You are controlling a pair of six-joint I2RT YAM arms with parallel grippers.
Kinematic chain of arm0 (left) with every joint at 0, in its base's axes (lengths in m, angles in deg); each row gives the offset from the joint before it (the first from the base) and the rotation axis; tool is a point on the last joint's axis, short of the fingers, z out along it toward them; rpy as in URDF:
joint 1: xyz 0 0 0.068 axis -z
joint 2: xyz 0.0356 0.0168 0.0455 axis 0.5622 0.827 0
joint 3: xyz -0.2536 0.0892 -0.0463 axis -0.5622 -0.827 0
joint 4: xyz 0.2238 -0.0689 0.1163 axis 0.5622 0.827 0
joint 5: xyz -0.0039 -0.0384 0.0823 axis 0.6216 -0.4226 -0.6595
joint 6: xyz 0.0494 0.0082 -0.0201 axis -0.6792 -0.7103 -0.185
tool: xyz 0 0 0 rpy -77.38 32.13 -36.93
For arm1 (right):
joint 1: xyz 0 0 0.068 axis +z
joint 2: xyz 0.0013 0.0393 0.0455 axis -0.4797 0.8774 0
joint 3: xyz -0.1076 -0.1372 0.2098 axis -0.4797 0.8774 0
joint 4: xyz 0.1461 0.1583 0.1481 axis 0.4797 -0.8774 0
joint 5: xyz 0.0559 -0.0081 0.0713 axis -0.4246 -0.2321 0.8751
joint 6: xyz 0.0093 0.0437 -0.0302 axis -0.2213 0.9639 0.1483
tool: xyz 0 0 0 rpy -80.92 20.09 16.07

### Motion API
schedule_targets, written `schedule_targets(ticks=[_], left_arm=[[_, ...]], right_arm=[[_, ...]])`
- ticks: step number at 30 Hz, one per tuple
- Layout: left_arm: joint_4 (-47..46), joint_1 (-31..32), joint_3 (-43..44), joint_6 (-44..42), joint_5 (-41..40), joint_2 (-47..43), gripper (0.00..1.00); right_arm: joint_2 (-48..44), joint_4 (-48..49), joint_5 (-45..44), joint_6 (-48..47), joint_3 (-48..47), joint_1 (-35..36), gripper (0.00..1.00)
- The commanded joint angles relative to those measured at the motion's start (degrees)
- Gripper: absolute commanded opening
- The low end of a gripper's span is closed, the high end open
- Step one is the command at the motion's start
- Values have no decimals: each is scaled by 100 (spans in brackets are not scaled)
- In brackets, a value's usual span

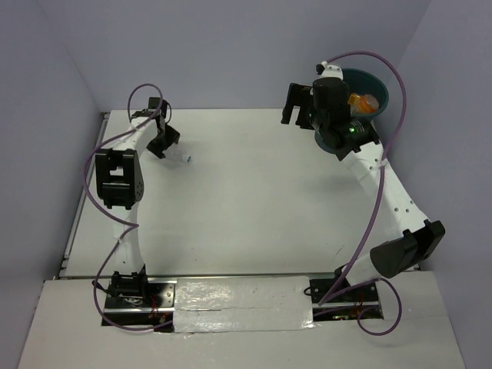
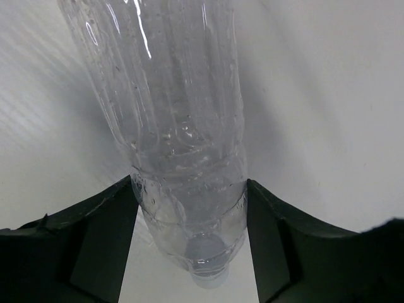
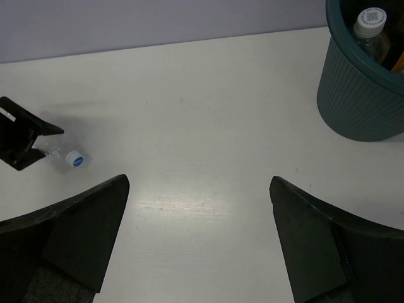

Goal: Put the plastic bottles in the bin

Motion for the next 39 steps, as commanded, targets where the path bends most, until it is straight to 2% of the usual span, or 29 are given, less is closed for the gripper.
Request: schedule_targets(ticks=[1,4,5,8,13,14,15,16,19,25,29,37,39], left_arm=[[-151,112,226,-1615,741,-766,72],[-361,305,-63,-2784,1680,-1688,72],[-379,366,-264,-3266,2493,-1925,72],[-266,437,-547,-3884,4286,-2621,73],[-712,701,-1197,-3860,6066,-3491,71],[-896,736,-1311,-3790,6730,-3675,71],[-1194,771,-1669,-3641,6989,-3781,71],[-1910,780,-1872,-3291,7166,-3982,71],[-2470,798,-2191,-2972,7387,-4090,70],[-2208,938,-2006,-3094,7326,-4046,68],[-2190,956,-2015,-3068,7343,-4037,68],[-2296,974,-2156,-2954,7378,-4081,68],[-2330,974,-2173,-2937,7370,-4099,68]], right_arm=[[-409,-226,17,-41,-383,73,100],[-392,-533,245,-51,-691,73,100],[-392,-587,324,-33,-813,81,100],[-322,-745,711,151,-998,99,100],[-67,-781,1203,608,-1113,248,100],[-41,-615,1291,687,-1096,275,100],[-23,-501,1379,914,-1044,336,100],[3,-325,1711,1038,-1000,354,100],[126,176,1942,1434,-955,564,100],[759,484,2223,1777,-1236,986,100],[1417,319,2277,1795,-1841,1206,100],[1989,160,2224,1839,-2378,1338,100],[2051,116,2154,1830,-2423,1365,96]])
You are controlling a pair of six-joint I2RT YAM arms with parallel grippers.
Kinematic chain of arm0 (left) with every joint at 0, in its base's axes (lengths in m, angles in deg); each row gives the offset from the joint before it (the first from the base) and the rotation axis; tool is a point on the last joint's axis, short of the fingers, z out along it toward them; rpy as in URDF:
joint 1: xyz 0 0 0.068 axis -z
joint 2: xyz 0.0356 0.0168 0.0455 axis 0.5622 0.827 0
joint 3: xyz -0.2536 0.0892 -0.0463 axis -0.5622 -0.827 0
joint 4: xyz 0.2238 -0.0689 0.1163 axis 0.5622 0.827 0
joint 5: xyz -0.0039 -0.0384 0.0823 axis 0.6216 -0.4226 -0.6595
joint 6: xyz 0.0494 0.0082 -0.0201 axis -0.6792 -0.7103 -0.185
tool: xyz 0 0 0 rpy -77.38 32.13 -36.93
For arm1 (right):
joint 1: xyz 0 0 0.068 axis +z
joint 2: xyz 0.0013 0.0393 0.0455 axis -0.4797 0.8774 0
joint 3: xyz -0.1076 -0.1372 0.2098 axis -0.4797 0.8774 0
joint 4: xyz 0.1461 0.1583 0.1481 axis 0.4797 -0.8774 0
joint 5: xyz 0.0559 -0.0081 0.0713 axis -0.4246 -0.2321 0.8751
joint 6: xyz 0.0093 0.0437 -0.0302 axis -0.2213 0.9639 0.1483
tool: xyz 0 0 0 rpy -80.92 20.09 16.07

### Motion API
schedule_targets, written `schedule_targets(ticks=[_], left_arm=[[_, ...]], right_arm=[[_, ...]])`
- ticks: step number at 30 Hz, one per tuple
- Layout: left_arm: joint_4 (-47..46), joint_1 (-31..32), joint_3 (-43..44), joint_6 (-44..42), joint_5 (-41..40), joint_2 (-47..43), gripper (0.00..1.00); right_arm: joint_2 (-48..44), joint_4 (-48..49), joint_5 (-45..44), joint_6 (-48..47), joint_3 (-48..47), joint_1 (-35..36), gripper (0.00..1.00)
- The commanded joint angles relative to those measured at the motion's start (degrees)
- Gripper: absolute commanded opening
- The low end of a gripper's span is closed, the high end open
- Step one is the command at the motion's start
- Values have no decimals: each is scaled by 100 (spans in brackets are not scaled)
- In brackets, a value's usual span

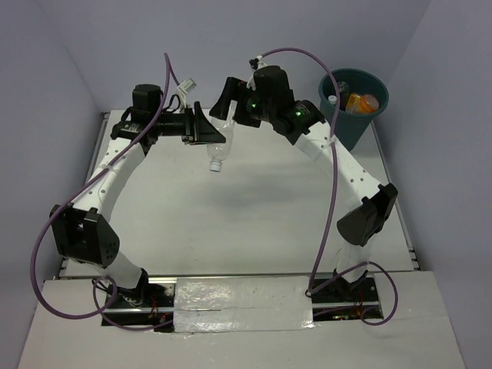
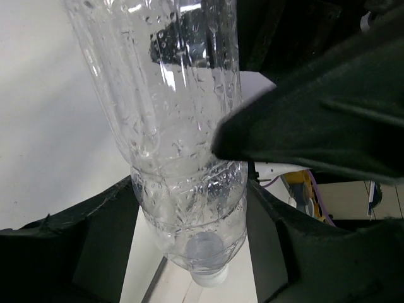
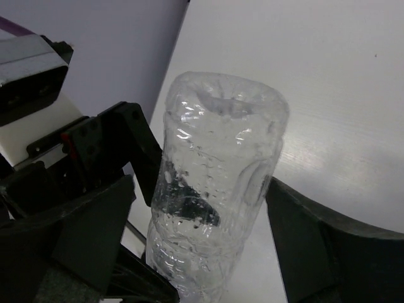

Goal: Put the plastic bottles in the bin

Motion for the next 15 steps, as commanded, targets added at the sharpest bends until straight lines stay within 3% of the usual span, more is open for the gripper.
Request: schedule_targets(ticks=[1,4,5,6,8,11,15], left_arm=[[-318,18,4,10,234,-184,68],[-143,27,39,-174,67,-237,75],[-81,18,39,-288,-3,-228,88],[-2,18,39,-315,-30,-202,92],[69,18,48,-412,5,-158,99],[156,10,82,-473,-117,-140,99],[1104,-78,372,-1052,-1030,-88,99]], right_arm=[[52,35,-82,31,-329,58,87],[-88,157,-240,14,-154,58,63],[-115,184,-285,-4,-84,58,58],[-124,150,-337,-56,-92,58,51],[-54,27,-425,-126,-258,49,46],[-19,-211,-759,-258,-478,40,42],[-291,-334,-2101,-818,-531,-48,41]])
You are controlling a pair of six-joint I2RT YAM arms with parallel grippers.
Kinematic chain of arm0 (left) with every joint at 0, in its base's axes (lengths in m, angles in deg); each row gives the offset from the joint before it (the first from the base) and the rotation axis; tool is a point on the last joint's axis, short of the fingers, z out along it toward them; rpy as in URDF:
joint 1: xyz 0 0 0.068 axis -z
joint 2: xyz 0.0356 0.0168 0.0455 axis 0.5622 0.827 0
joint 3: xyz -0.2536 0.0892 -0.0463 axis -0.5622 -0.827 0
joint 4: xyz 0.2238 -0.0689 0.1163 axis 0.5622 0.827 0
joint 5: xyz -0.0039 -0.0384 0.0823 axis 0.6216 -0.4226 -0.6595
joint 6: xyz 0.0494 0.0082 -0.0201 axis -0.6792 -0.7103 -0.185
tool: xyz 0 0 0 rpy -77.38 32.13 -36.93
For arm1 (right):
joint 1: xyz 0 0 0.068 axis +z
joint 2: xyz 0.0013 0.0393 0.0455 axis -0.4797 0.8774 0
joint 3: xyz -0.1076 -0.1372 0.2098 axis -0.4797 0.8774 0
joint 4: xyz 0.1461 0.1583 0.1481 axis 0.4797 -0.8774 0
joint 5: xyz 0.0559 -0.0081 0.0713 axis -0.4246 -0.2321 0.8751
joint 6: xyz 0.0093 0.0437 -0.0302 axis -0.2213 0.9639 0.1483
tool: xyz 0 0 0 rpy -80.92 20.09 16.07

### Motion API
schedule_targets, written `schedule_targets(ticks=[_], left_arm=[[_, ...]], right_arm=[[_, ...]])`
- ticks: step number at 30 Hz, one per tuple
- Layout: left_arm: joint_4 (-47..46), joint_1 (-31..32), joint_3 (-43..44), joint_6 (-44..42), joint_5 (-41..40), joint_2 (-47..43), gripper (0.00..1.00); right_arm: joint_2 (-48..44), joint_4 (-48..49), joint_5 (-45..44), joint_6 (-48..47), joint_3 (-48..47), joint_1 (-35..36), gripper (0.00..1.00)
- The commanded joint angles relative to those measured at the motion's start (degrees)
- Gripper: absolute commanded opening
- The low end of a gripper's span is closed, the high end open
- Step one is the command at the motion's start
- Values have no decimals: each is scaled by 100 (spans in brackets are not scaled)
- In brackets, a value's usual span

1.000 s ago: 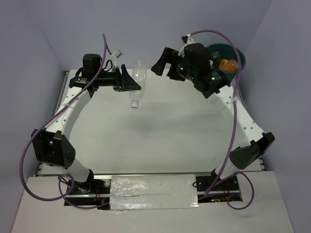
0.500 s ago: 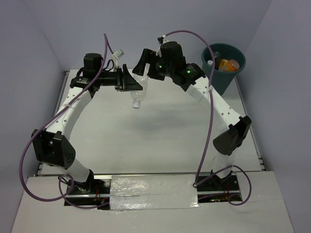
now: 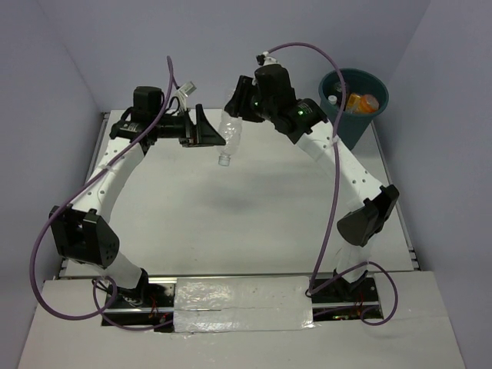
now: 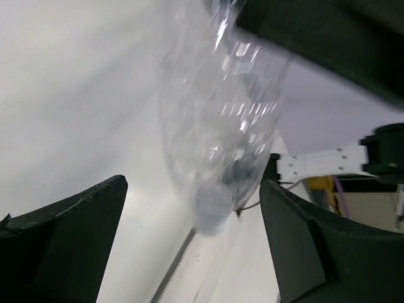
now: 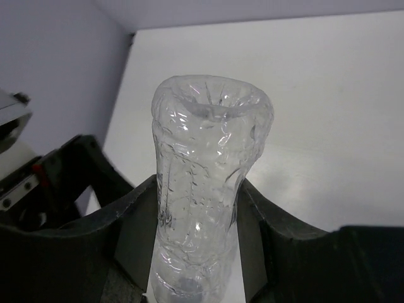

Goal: Put the plastic bottles in the bin

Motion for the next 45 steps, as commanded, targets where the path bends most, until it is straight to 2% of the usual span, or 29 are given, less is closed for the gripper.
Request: schedule_targets(ticks=[1,2,3,4,8,9,13,17,21,26,32,34,35,37,40,45], left_arm=[[810,-200,325,-725,-778,-63,100],[1117,-306,273,-918,-997,-98,99],[1155,-437,176,-920,-1051,-160,99],[911,-743,-155,-694,-1104,-256,99],[506,-1342,-686,-209,-1402,-791,99],[487,-1370,-721,-156,-1708,-845,99],[443,-1405,-660,46,-2159,-977,99],[399,-1405,-589,170,-2177,-872,99],[198,-1406,-668,328,-2107,-775,99],[232,-1405,-572,267,-2098,-583,99],[241,-1405,-580,214,-2133,-468,100],[267,-1405,-572,179,-2011,-424,99],[363,-1405,-502,144,-1958,-363,99],[478,-1405,-397,65,-1913,-292,99],[619,-1406,-326,-6,-1948,-318,99],[461,-1405,-466,108,-1861,-538,99]], right_arm=[[-385,-41,-1495,-678,-254,-87,42],[-499,-41,-2273,-837,-236,-122,43],[-552,54,-2594,-1195,-192,-253,43],[-614,134,-3189,-1381,-61,-341,44],[-877,1020,-4343,-2226,388,-991,45],[-956,1448,-4433,-2470,467,-1167,47],[-1019,2427,-4557,-2657,714,-2185,47],[-572,2841,-4575,-2877,275,-2679,49],[193,3060,-4741,-3236,-603,-2882,50],[992,3404,-4821,-3756,-1026,-2944,52],[1161,3528,-4804,-3546,-605,-3005,54],[1258,3335,-4751,-3414,-517,-3005,60],[1275,3125,-4690,-3344,-491,-3014,73],[1232,2904,-4611,-3037,-386,-3014,89],[969,2824,-4558,-2921,-350,-3014,94],[353,2658,-4348,-2956,-481,-2997,95]])
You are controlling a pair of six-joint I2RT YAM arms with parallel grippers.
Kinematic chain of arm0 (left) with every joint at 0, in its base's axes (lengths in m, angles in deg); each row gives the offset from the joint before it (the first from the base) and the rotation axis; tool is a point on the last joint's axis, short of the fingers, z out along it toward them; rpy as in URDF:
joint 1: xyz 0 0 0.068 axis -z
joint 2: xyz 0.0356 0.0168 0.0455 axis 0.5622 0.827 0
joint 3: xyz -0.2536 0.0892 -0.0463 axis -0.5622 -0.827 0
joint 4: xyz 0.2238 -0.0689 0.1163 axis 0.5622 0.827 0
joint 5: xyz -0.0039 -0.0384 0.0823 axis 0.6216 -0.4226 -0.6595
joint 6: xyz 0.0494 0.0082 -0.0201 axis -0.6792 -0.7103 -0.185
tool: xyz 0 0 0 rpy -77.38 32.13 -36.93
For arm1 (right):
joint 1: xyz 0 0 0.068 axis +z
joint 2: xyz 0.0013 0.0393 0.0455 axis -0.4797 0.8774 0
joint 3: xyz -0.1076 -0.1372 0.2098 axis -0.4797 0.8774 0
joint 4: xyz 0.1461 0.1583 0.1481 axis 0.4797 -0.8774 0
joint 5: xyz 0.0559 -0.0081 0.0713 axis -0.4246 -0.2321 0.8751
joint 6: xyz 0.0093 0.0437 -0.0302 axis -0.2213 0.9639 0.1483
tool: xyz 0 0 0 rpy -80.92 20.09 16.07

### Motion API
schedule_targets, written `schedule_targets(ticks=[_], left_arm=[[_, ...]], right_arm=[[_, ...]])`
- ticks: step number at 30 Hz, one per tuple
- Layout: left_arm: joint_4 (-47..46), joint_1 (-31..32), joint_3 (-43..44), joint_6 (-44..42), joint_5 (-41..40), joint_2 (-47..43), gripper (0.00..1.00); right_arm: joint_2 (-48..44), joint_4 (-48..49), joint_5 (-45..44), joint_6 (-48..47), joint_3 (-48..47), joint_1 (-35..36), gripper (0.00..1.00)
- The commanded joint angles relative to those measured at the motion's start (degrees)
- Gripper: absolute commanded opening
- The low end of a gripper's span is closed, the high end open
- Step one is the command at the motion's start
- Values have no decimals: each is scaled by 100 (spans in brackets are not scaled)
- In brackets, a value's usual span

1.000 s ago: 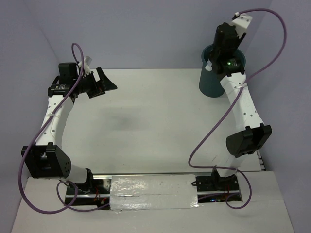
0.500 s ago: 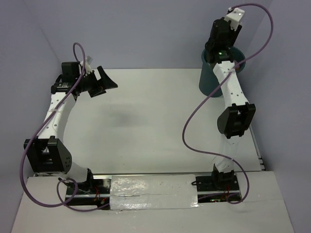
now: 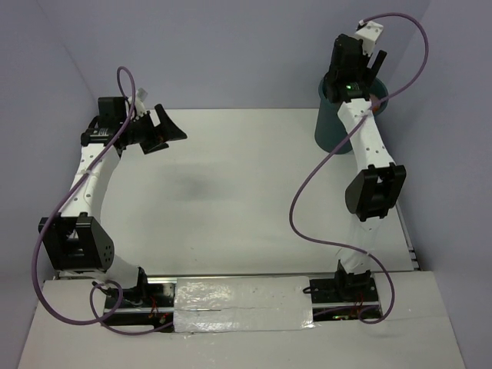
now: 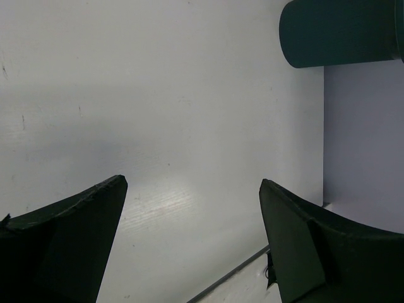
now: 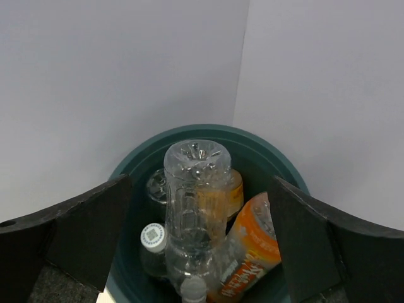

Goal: Put the plastic bottles in the bin

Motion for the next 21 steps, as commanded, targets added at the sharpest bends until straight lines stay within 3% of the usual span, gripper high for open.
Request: schedule_targets(ticks=[1,6,10,13,17,21], left_arm=[[-140,13,58,-40,222,-238,99],[-219,13,-100,48,170,-449,99],[-211,13,-188,39,-58,-696,99],[-97,13,-109,-5,-366,-854,99],[-9,13,14,-58,-673,-1056,99],[-52,13,76,-14,-850,-1214,100]], right_arm=[[-973,-77,186,139,-258,-28,95],[-1440,-1254,853,533,-769,-28,95],[-2037,-2212,1925,1228,-515,-28,95],[-2564,-2819,2804,1588,152,-11,98],[-3364,-3172,3674,1888,1812,77,100],[-4155,-3180,3668,2019,3026,226,100]])
